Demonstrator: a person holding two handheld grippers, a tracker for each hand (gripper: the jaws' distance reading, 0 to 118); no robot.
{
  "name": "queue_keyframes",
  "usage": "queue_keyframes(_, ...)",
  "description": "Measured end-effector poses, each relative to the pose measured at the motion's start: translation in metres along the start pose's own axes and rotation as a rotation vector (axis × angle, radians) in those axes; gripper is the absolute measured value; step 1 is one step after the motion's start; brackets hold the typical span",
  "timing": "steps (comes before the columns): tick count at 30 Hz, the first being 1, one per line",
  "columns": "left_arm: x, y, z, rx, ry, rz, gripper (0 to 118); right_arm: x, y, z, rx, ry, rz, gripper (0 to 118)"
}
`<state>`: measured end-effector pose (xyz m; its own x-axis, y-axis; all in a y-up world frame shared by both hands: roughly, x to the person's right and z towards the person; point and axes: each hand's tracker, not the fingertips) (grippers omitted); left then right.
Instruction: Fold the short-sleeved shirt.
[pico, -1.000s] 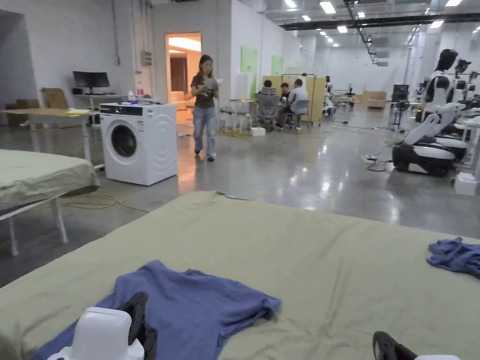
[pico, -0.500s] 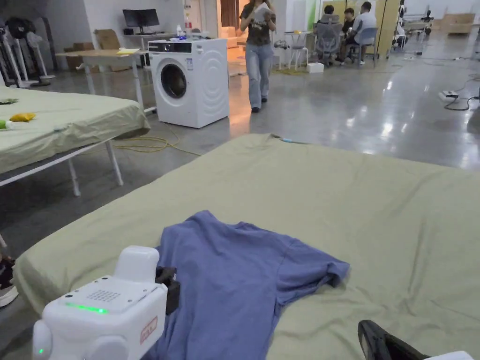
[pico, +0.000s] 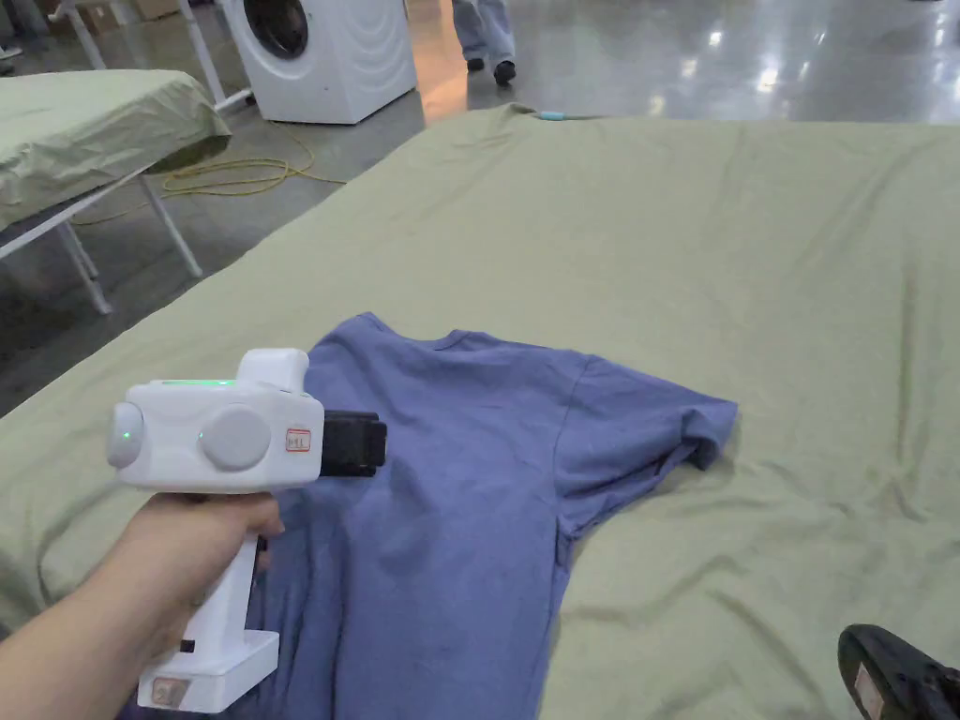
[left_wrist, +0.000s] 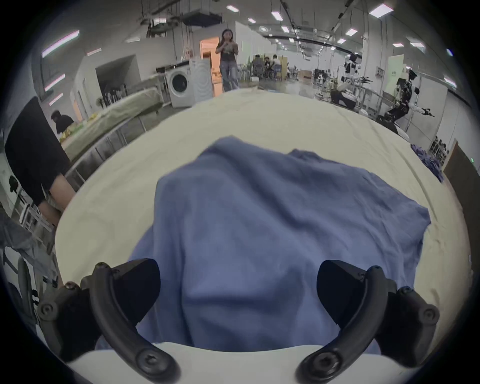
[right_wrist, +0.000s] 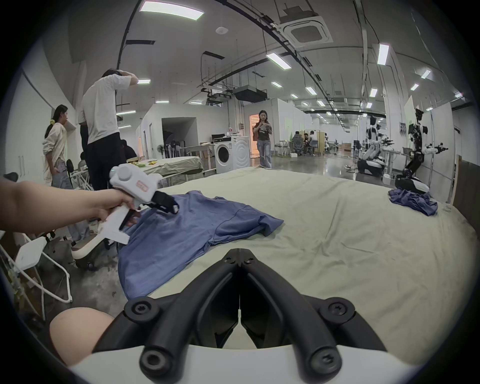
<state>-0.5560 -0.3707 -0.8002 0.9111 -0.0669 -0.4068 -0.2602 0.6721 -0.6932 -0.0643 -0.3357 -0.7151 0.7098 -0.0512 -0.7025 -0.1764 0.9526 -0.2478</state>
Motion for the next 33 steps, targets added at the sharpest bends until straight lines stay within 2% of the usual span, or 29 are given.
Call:
queue_keyframes(3,0.007,0.013,-0.023,-0.098,-0.054,0.024,118,-0.002,0.001,0.002,0.013,0.024,0.0,2)
queue_keyframes(5,0.012,0.014,-0.043,-0.193,0.011,0.058,118,-0.003,0.001,0.002,0.008,0.023,0.012,2)
queue_keyframes(6,0.013,0.014,-0.042,-0.236,0.0,0.065,118,-0.003,0.001,0.002,0.006,0.02,0.019,2)
queue_keyframes(7,0.014,0.012,-0.039,-0.169,-0.039,0.051,114,-0.002,0.0,0.003,0.004,0.019,0.023,2)
queue_keyframes(8,0.021,0.012,-0.03,-0.117,0.001,0.019,100,0.001,0.0,0.005,0.003,0.016,0.022,2)
queue_keyframes(11,0.028,0.007,-0.013,-0.068,-0.026,-0.005,5,0.008,0.0,0.007,0.002,0.011,-0.015,2)
queue_keyframes(15,0.035,0.002,0.002,-0.044,-0.033,-0.026,5,0.015,0.004,0.013,0.01,0.008,-0.058,2)
queue_keyframes(18,0.042,0.016,0.041,0.132,-0.098,0.048,5,0.02,0.01,0.03,0.044,-0.012,-0.055,2)
queue_keyframes(20,0.071,0.027,0.077,0.266,-0.144,-0.003,5,0.027,0.015,0.042,0.075,-0.026,-0.067,2)
queue_keyframes(25,0.197,0.054,0.155,0.42,-0.392,-0.232,5,0.052,0.034,0.077,0.161,-0.094,-0.131,2)
queue_keyframes(28,0.286,0.069,0.198,0.48,-0.573,-0.324,5,0.071,0.042,0.111,0.211,-0.172,-0.126,2)
queue_keyframes(33,0.444,0.066,0.244,0.463,-0.824,-0.509,5,0.101,0.048,0.186,0.291,-0.322,-0.143,2)
